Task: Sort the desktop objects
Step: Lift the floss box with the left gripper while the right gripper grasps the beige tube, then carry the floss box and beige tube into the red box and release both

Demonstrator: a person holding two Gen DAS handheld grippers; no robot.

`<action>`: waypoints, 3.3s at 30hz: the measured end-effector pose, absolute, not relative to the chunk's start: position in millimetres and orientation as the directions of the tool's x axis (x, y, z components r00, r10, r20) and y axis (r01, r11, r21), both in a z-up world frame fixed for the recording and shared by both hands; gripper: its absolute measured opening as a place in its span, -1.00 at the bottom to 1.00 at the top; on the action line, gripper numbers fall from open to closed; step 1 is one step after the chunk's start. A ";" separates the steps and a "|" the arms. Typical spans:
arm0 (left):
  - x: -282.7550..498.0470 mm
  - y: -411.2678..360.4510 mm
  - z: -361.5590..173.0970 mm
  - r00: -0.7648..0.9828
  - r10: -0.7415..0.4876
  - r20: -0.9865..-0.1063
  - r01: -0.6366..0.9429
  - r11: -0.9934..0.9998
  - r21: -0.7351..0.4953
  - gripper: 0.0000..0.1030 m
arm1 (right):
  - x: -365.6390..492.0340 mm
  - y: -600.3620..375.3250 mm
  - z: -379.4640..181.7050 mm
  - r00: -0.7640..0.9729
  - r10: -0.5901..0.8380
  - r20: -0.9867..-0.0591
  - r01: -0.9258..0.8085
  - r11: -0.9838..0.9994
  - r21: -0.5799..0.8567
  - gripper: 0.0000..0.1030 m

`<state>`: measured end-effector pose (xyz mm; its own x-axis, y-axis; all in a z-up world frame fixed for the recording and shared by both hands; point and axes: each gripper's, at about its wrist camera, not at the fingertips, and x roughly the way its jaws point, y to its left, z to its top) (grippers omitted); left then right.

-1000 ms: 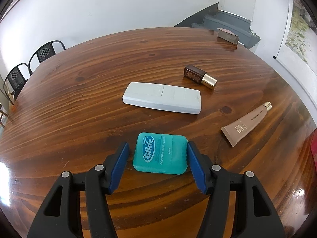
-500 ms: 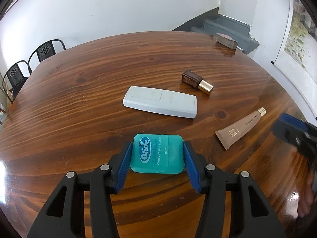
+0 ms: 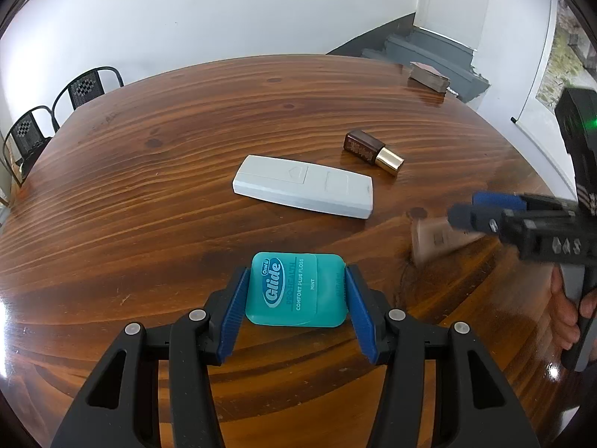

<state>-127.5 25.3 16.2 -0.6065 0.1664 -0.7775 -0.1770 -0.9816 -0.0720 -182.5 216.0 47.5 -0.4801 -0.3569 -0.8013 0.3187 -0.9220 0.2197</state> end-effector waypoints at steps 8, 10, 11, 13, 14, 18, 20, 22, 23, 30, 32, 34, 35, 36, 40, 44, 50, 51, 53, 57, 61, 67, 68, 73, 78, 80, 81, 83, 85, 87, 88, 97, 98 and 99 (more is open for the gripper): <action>-125.8 27.9 17.0 -0.605 0.160 -0.780 -0.168 -0.983 -0.072 0.06 | -126.1 198.1 46.4 -0.474 -0.322 -0.819 0.412 -0.904 0.116 0.52; -124.2 29.8 19.3 -0.610 0.165 -0.775 -0.176 -0.982 -0.071 0.06 | -118.4 191.1 45.8 -0.498 -0.276 -0.822 0.410 -0.910 0.056 0.38; -122.9 30.8 21.0 -0.613 0.167 -0.772 -0.180 -0.981 -0.070 0.06 | -114.9 188.5 46.7 -0.512 -0.251 -0.821 0.409 -0.912 0.023 0.30; -120.8 31.9 23.8 -0.618 0.172 -0.767 -0.186 -0.980 -0.070 0.06 | -108.5 181.6 47.5 -0.534 -0.226 -0.815 0.409 -0.912 -0.016 -0.10; -119.8 32.3 25.4 -0.621 0.174 -0.764 -0.187 -0.980 -0.071 0.06 | -107.1 181.0 47.9 -0.532 -0.233 -0.814 0.412 -0.911 -0.008 -0.21; -118.8 32.4 28.6 -0.625 0.179 -0.760 -0.189 -0.979 -0.075 0.06 | -104.4 183.2 46.7 -0.546 -0.225 -0.807 0.383 -0.924 -0.002 -0.56; -117.8 31.8 29.6 -0.626 0.182 -0.759 -0.190 -0.979 -0.078 0.06 | -104.3 180.0 43.9 -0.552 -0.228 -0.802 0.362 -0.932 0.016 -0.56; -116.8 32.1 31.4 -0.629 0.184 -0.755 -0.192 -0.978 -0.079 0.06 | -102.0 184.0 43.5 -0.553 -0.243 -0.797 0.337 -0.940 0.053 -0.57; -115.9 32.5 32.9 -0.631 0.187 -0.753 -0.193 -0.978 -0.080 0.06 | -99.6 185.6 44.0 -0.551 -0.259 -0.793 0.326 -0.942 0.081 -0.56; -107.4 43.1 43.9 -0.644 0.212 -0.735 -0.225 -0.971 -0.083 0.06 | -69.2 211.2 63.9 -0.598 -0.348 -0.722 0.257 -0.937 0.239 -0.57; -104.0 47.2 47.1 -0.647 0.223 -0.730 -0.238 -0.968 -0.084 0.06 | -61.2 216.4 70.2 -0.623 -0.351 -0.699 0.238 -0.936 0.258 -0.57; -99.8 52.4 50.9 -0.650 0.235 -0.723 -0.256 -0.963 -0.083 0.06 | -49.5 221.5 77.9 -0.652 -0.335 -0.680 0.221 -0.942 0.252 -0.57; -97.1 55.4 53.1 -0.652 0.242 -0.718 -0.267 -0.960 -0.081 0.06 | -41.5 224.3 82.2 -0.669 -0.322 -0.670 0.212 -0.946 0.243 -0.57; -94.5 57.7 54.6 -0.654 0.248 -0.714 -0.275 -0.958 -0.081 0.06 | -35.4 226.3 85.5 -0.680 -0.316 -0.661 0.206 -0.948 0.241 -0.57; -83.6 70.3 63.2 -0.660 0.277 -0.698 -0.313 -0.946 -0.080 0.06 | -8.4 243.7 97.8 -0.721 -0.296 -0.627 0.160 -0.951 0.265 -0.57; -71.8 84.2 71.7 -0.664 0.312 -0.680 -0.353 -0.932 -0.084 0.06 | 21.1 267.3 107.4 -0.765 -0.243 -0.596 0.093 -0.958 0.271 -0.57; -51.2 115.8 80.3 -0.650 0.372 -0.663 -0.430 -0.899 -0.082 0.06 | 69.6 313.4 122.4 -0.822 -0.112 -0.558 -0.042 -0.966 0.255 -0.57; -47.7 121.6 81.1 -0.646 0.381 -0.662 -0.445 -0.892 -0.080 0.06 | 75.8 321.3 124.1 -0.827 -0.093 -0.555 -0.063 -0.965 0.256 -0.57; -40.4 134.8 82.5 -0.633 0.403 -0.661 -0.475 -0.876 -0.079 0.06 | 90.4 339.6 127.3 -0.835 -0.049 -0.548 -0.113 -0.960 0.258 -0.57; -28.4 161.2 83.4 -0.598 0.448 -0.664 -0.527 -0.844 -0.096 0.06 | 116.7 369.4 130.6 -0.843 0.041 -0.537 -0.204 -0.947 0.247 -0.57; -17.0 187.6 85.9 -0.574 0.477 -0.665 -0.567 -0.818 -0.098 0.06 | 139.4 392.6 123.2 -0.833 0.104 -0.543 -0.277 -0.929 0.247 -0.57; -2.3 230.8 93.1 -0.529 0.533 -0.660 -0.621 -0.774 -0.128 0.06 | 164.7 422.1 114.0 -0.819 0.174 -0.546 -0.364 -0.894 0.261 -0.57; 0.6 241.3 94.7 -0.523 0.541 -0.658 -0.633 -0.764 -0.126 0.06 | 166.6 425.1 113.6 -0.819 0.179 -0.544 -0.371 -0.889 0.267 -0.57; 14.8 286.7 100.5 -0.484 0.583 -0.652 -0.691 -0.712 -0.124 0.06 | 174.7 442.9 108.2 -0.809 0.212 -0.549 -0.417 -0.864 0.281 -0.56; 26.3 326.0 102.9 -0.440 0.615 -0.654 -0.742 -0.659 -0.120 0.06 | 178.5 451.8 102.7 -0.811 0.196 -0.552 -0.420 -0.851 0.315 -0.57; 29.4 340.7 103.4 -0.424 0.626 -0.655 -0.761 -0.638 -0.117 0.06 | 178.4 451.3 103.3 -0.815 0.189 -0.548 -0.412 -0.854 0.318 -0.57; 30.2 346.9 102.9 -0.419 0.629 -0.655 -0.767 -0.631 -0.115 0.06 | 178.3 450.9 103.2 -0.816 0.185 -0.548 -0.408 -0.856 0.319 -0.56; 29.8 359.3 101.2 -0.408 0.632 -0.659 -0.776 -0.620 -0.113 0.06 | 174.9 450.8 102.2 -0.817 0.175 -0.550 -0.400 -0.858 0.322 -0.56; 27.2 366.8 99.9 -0.400 0.633 -0.663 -0.780 -0.615 -0.117 0.06 | 173.7 450.7 100.2 -0.816 0.169 -0.552 -0.397 -0.859 0.323 -0.56; 25.6 372.7 99.2 -0.392 0.636 -0.665 -0.784 -0.609 -0.121 0.06 | 173.5 450.6 99.4 -0.818 0.167 -0.551 -0.396 -0.858 0.326 -0.56; 24.5 375.6 98.3 -0.387 0.636 -0.667 -0.786 -0.606 -0.122 0.06 | 173.2 451.0 99.2 -0.818 0.166 -0.550 -0.395 -0.858 0.329 -0.56; 21.0 399.2 82.1 -0.325 0.619 -0.715 -0.800 -0.584 -0.142 0.07 | 178.1 457.2 97.5 -0.823 0.152 -0.548 -0.394 -0.847 0.356 -0.55; 20.9 399.2 80.6 -0.323 0.615 -0.719 -0.797 -0.586 -0.143 0.07 | 178.8 458.3 97.5 -0.822 0.153 -0.548 -0.397 -0.845 0.359 -0.55; 20.8 398.5 80.3 -0.324 0.614 -0.720 -0.796 -0.588 -0.143 0.07 | 179.2 458.5 97.8 -0.822 0.157 -0.548 -0.400 -0.843 0.358 -0.55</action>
